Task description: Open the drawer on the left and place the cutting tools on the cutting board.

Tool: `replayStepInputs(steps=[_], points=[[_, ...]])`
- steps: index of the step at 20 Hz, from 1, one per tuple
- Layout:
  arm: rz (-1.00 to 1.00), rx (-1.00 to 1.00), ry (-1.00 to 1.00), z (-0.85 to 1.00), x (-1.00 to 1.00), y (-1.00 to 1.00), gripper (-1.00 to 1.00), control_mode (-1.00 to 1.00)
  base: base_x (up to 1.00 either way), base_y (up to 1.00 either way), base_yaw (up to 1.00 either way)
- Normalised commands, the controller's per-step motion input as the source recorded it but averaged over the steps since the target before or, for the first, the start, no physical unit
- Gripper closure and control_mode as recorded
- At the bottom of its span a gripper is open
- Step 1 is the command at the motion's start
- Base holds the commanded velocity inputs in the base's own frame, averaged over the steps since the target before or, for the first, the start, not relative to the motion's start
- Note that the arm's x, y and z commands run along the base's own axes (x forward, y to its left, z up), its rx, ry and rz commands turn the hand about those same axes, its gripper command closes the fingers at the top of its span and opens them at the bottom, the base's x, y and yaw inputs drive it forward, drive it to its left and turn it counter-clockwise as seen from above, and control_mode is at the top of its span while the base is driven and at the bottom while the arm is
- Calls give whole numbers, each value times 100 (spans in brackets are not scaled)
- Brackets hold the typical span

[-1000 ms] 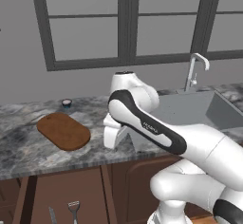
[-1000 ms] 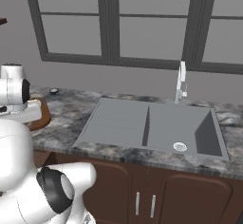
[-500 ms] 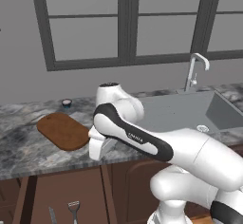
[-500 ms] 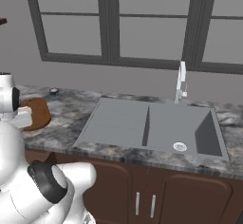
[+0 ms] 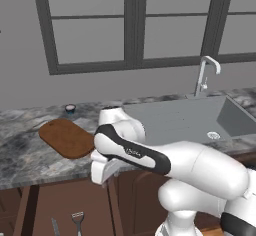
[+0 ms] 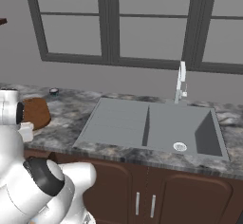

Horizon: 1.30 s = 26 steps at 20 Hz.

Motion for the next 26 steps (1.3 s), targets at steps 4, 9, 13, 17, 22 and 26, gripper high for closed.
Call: replayStepInputs(steps=[4,9,13,17,22,26], points=[[-10,-13,6,-63,0,46,-100,-100,0,0,0],[-14,-20,1,-58,0,48,-100,-100,0,0,0],[0,-6,1,-6,0,9,-100,-100,0,0,0],[-1,-4,0,-31,0,17,-100,-100,0,0,0],[-3,-6,0,-41,0,25,-100,-100,0,0,0],[-7,-5,0,-46,3,34,-100,-100,0,0,0]])
